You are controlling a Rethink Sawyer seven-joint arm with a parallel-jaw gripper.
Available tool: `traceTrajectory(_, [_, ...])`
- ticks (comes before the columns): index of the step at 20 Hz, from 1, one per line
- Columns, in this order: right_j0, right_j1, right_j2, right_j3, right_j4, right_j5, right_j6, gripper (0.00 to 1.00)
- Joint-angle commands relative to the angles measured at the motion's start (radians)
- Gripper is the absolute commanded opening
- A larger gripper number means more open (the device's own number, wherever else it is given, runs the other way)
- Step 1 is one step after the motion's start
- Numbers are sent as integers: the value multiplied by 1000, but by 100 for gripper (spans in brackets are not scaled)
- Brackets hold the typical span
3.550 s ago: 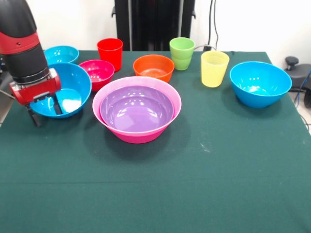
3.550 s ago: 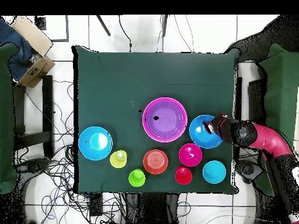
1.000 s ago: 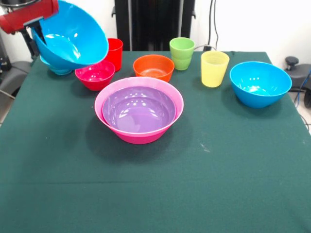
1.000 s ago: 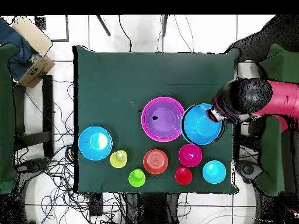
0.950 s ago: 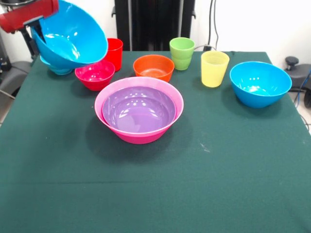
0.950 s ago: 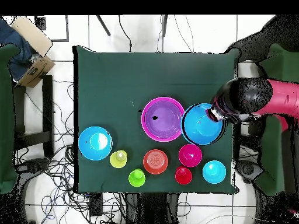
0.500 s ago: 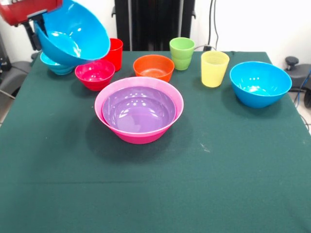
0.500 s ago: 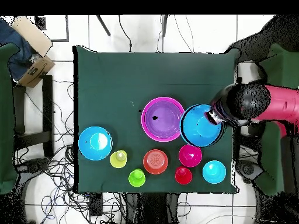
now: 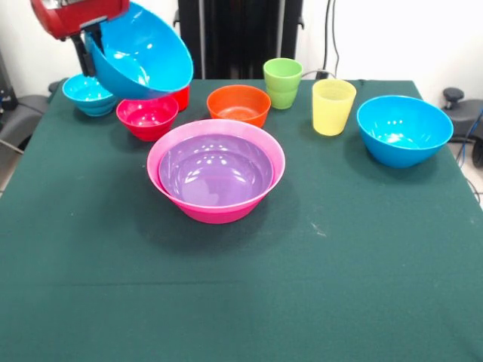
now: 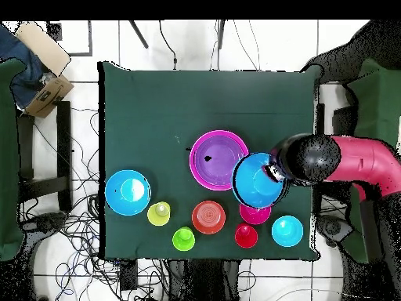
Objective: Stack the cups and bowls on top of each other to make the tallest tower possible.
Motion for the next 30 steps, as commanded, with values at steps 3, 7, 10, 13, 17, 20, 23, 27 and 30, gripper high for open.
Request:
traceTrajectory(3, [67, -3, -87, 70, 19, -40, 180, 0])
traceTrajectory(7, [80, 0, -95, 60, 22, -36, 179, 0])
traceTrajectory(10, [84, -2, -102, 63, 24, -40, 178, 0])
traceTrajectory(13, [88, -4, -107, 65, 29, -39, 176, 0])
traceTrajectory(17, [97, -21, -123, 91, 20, -58, 178, 0])
traceTrajectory(20, [111, -33, -137, 107, 18, -73, 189, 0])
traceTrajectory(23, [125, -40, -148, 115, 19, -86, 202, 0])
traceTrajectory(27, [138, -48, -163, 125, 18, -101, 209, 0])
traceTrajectory(30, [152, -74, -173, 143, 28, -100, 216, 0])
